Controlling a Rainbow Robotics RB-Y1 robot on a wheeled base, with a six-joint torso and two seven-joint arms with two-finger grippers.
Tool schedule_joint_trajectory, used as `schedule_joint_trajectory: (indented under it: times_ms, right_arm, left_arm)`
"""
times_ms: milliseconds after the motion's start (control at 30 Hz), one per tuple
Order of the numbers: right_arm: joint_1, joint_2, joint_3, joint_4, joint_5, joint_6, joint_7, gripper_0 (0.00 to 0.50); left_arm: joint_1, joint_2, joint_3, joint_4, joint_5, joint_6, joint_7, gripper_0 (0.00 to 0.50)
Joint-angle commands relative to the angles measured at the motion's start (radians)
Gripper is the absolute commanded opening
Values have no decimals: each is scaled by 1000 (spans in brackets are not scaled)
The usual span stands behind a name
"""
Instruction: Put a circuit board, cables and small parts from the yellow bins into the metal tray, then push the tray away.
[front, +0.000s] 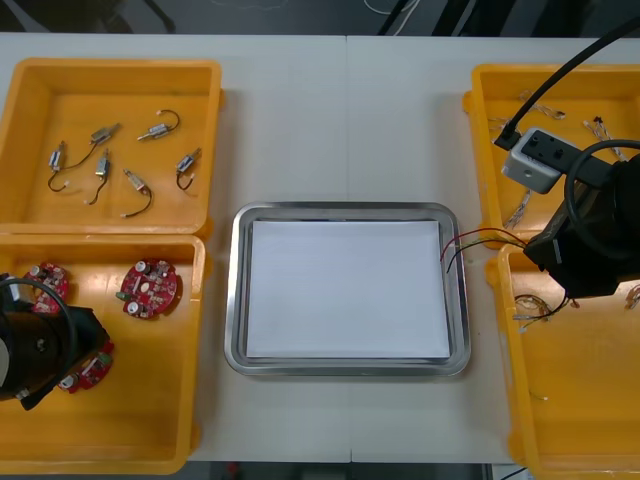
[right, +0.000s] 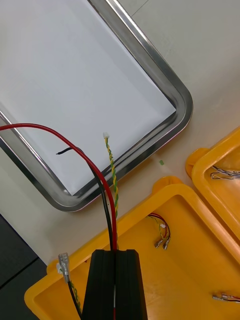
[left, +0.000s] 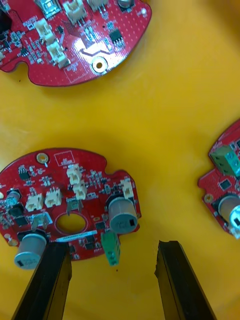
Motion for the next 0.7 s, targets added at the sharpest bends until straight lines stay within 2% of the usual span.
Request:
schedule_joint_trajectory:
  times_ms: [33, 700]
  right_arm:
    - [-32, -12, 9, -9, -8, -12, -7, 0]
    - [-31, -34, 9, -9, -17, -12, -14, 0]
  left_arm:
    - [25, -16, -8, 23, -20, -41, 89, 500]
    - [33, -7, -100, 46, -68, -79, 103, 500]
